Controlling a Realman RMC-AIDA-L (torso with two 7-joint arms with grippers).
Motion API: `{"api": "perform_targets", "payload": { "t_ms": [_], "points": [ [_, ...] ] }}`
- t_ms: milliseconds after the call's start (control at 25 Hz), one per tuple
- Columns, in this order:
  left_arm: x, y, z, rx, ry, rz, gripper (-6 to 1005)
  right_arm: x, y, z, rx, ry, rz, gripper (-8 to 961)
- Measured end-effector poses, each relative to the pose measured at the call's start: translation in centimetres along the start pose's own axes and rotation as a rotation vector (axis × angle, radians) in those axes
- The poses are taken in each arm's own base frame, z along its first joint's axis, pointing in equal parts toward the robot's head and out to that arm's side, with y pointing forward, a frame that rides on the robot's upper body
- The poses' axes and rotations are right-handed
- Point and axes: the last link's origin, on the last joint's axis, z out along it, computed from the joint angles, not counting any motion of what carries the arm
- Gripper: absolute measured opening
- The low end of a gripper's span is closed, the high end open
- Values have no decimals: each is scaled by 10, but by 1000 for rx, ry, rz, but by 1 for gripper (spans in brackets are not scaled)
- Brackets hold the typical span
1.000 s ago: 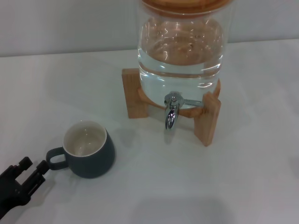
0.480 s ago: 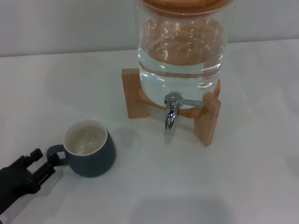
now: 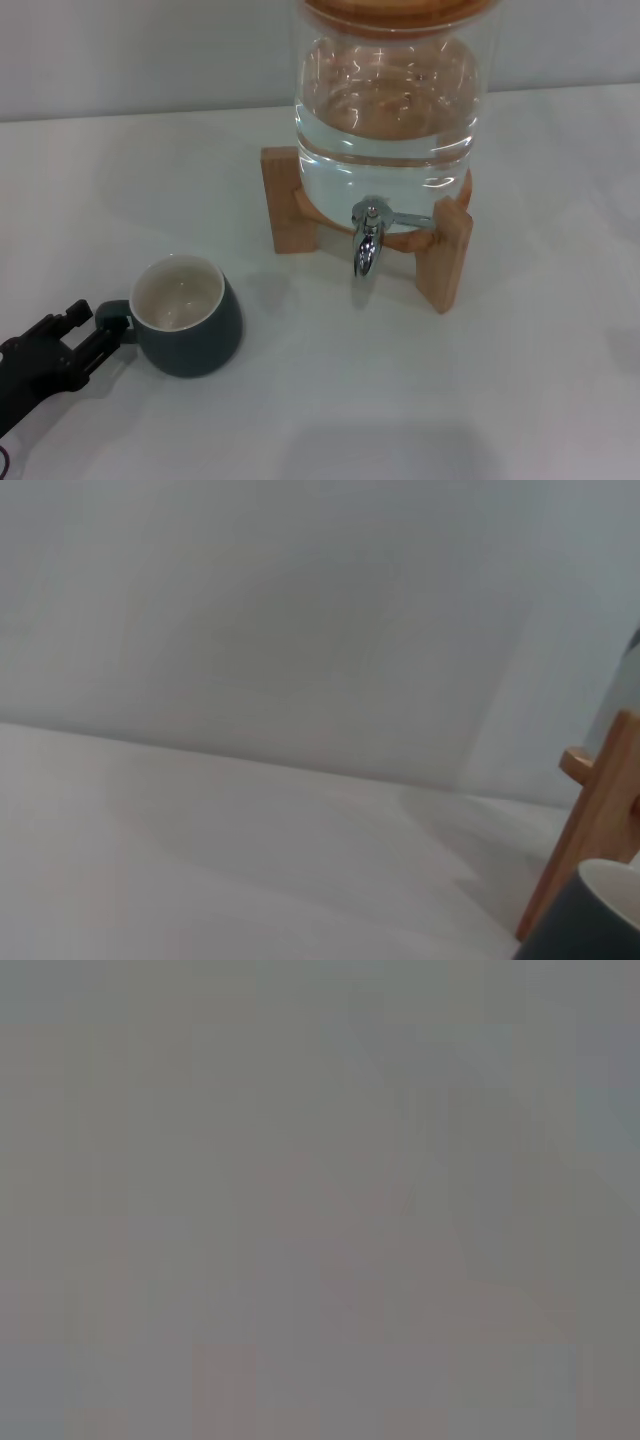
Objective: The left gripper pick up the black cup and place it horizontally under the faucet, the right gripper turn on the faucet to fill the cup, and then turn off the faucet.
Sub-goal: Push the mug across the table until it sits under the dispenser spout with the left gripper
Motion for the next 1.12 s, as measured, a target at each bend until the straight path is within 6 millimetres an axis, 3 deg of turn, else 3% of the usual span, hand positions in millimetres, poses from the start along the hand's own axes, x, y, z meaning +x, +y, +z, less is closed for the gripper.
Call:
{"api": "perform_targets", "payload": {
  "t_ms": [200, 920, 1120],
  "points": [
    [2, 0, 6, 0, -10, 10, 591, 1, 0, 6, 7, 7, 0, 825],
    [4, 3, 9, -17, -2, 46, 227, 3, 4, 16, 6, 20, -13, 826],
    [10, 1, 10, -18, 11, 70, 220, 4, 5, 17, 4, 19, -10, 826]
  ]
}}
